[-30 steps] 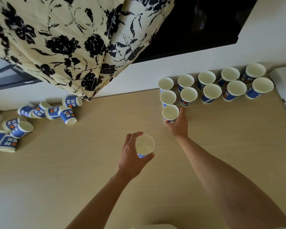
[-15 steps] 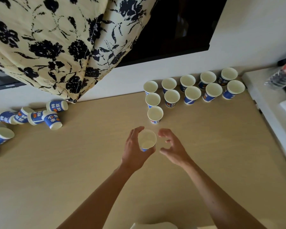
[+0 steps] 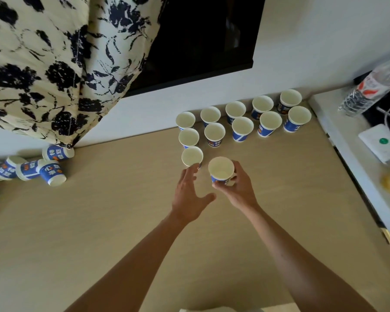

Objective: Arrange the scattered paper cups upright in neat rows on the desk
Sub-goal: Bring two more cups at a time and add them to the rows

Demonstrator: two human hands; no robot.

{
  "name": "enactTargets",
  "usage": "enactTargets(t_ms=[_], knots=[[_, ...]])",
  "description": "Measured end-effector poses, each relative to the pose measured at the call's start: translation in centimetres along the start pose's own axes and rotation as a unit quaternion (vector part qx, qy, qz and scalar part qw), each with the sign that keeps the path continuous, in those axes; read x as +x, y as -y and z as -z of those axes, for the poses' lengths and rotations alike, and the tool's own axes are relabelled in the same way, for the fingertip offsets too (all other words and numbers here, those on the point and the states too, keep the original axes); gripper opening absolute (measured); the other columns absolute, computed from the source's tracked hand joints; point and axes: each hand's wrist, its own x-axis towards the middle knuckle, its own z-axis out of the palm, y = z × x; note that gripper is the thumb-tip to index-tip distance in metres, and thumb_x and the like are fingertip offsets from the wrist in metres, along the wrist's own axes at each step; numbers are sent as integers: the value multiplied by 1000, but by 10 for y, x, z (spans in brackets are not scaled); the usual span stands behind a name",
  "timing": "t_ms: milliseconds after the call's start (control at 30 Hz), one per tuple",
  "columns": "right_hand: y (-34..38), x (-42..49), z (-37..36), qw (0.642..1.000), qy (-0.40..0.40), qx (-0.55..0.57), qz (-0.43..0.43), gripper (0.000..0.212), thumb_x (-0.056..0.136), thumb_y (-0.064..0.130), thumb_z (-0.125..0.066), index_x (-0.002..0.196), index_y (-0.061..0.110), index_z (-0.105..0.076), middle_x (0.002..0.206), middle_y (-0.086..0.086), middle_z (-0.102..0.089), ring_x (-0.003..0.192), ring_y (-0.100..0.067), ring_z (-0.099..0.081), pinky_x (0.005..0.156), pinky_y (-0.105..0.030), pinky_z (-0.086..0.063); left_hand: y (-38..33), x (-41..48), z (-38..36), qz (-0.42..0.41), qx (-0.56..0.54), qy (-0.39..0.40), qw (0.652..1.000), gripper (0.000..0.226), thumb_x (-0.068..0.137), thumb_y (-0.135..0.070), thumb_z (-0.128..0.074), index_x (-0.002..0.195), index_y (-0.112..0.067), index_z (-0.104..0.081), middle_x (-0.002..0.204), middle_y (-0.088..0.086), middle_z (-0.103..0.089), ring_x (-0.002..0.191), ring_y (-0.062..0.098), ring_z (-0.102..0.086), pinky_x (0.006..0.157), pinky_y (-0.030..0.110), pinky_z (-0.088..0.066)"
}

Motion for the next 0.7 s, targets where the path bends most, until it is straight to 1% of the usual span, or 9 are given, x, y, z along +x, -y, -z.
enactTargets(t_ms=[100,233,300,367,433,467,567,633,700], knots=[[-10,24,0,998,-58,-18,-20,59,68,13,-86,120,21,-58,110,5,-67,98,-15,-65,85,-34,-56,9,-2,-2,65,-34,-22,997,86,68,-19,-88,140,-17,-42,132,1,-52,108,15,-57,83,29,-51],[-21,49,-5,995,-78,-61,-22,55,67,19,-84,112,27,-55,102,8,-66,92,-14,-64,79,-32,-56,18,-7,-5,115,-66,-39,990,78,71,-18,-86,138,-17,-45,129,1,-54,107,15,-58,77,24,-48],[-24,58,-9,995,-73,-71,-21,54,67,20,-83,111,30,-54,100,10,-66,90,-12,-63,76,-25,-52,22,-9,-7,128,-77,-45,988,77,72,-17,-85,137,-17,-46,129,2,-54,107,16,-59,76,24,-49],[-26,64,-11,995,-70,-74,-17,54,67,21,-82,111,32,-53,98,12,-64,85,-2,-60,71,-15,-45,25,-11,-9,134,-79,-47,987,75,72,-18,-85,136,-18,-46,128,1,-54,107,16,-59,77,25,-50],[-28,67,-12,994,-73,-76,-19,53,67,21,-82,111,32,-53,97,14,-63,84,1,-58,70,-11,-42,28,-13,-10,139,-80,-49,986,73,72,-18,-85,135,-19,-47,127,0,-55,107,16,-59,77,25,-50],[-29,69,-13,994,-73,-76,-22,53,67,21,-82,112,30,-54,98,14,-64,85,0,-59,71,-15,-45,30,-14,-10,142,-81,-49,985,72,73,-18,-84,135,-20,-47,127,0,-55,107,15,-59,76,24,-50],[-33,72,-14,994,-67,-86,-23,53,68,20,-82,114,25,-55,101,8,-66,91,-14,-63,78,-30,-52,33,-15,-8,145,-80,-49,985,71,73,-20,-84,134,-21,-48,127,-1,-55,108,14,-59,74,20,-49],[-33,74,-15,994,-64,-85,-20,52,69,19,-83,114,21,-56,103,4,-67,94,-18,-64,81,-36,-54,35,-15,-7,148,-79,-50,985,70,74,-21,-84,135,-20,-48,127,-2,-55,108,14,-59,74,20,-49],[-34,75,-16,994,-64,-81,-18,52,70,18,-84,114,19,-56,103,4,-67,92,-18,-65,81,-37,-55,35,-16,-5,153,-83,-53,983,69,74,-21,-83,134,-21,-48,126,-2,-55,108,14,-59,74,20,-49]])
